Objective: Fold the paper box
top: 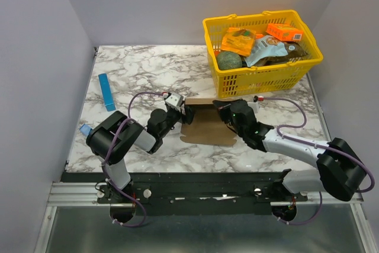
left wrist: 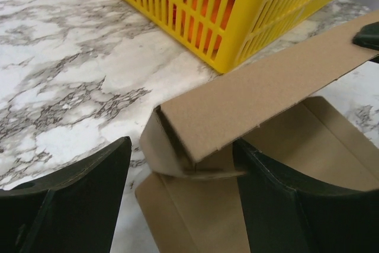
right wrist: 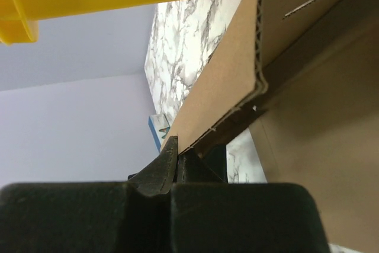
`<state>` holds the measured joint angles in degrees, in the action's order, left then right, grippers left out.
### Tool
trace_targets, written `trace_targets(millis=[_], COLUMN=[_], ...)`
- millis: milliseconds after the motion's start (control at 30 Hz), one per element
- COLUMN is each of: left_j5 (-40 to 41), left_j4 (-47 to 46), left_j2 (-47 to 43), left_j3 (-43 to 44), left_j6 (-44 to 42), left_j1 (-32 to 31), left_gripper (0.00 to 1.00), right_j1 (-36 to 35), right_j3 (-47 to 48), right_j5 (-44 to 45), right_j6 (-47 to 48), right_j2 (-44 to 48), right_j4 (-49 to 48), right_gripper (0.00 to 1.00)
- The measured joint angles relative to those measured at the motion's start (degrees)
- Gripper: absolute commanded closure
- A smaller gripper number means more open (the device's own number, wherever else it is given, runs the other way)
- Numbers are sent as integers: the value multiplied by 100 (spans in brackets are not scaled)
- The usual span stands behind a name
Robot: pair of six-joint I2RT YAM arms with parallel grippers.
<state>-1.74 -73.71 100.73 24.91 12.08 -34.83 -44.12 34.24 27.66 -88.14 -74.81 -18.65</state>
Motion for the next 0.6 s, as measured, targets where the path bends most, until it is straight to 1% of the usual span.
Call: trace_targets(millis=[133, 300, 333, 400, 433, 467, 600], left_j5=[-184, -361, -393, -485, -540, -575, -750], left_j4=[-105, -164, -166, -186, -192, -197, -203], left_j2=[-179, -219, -219, -219, -219, -219, -221], left_j3=[7, 63, 85, 114, 118, 118, 114], left_j6=[-9, -24, -24, -17, -13, 0, 44], left_j1=[0, -2, -2, -2, -2, -2, 0], left_gripper=[29, 30, 29, 23, 16, 13, 5], right_j1=[179, 420, 452, 492, 516, 525, 551], right_j3=[225, 284, 299, 310, 315, 319, 376], right_j5=[-313, -588, -629, -671, -688, -699, -728], right_j6=[-140, -323, -350, -398, -424, -444, -496], right_j2=[240, 328, 328, 326, 321, 317, 251], right_j4=[737, 1263, 1303, 1362, 1379, 1388, 1403], right_gripper=[99, 100, 99, 99, 99, 99, 99])
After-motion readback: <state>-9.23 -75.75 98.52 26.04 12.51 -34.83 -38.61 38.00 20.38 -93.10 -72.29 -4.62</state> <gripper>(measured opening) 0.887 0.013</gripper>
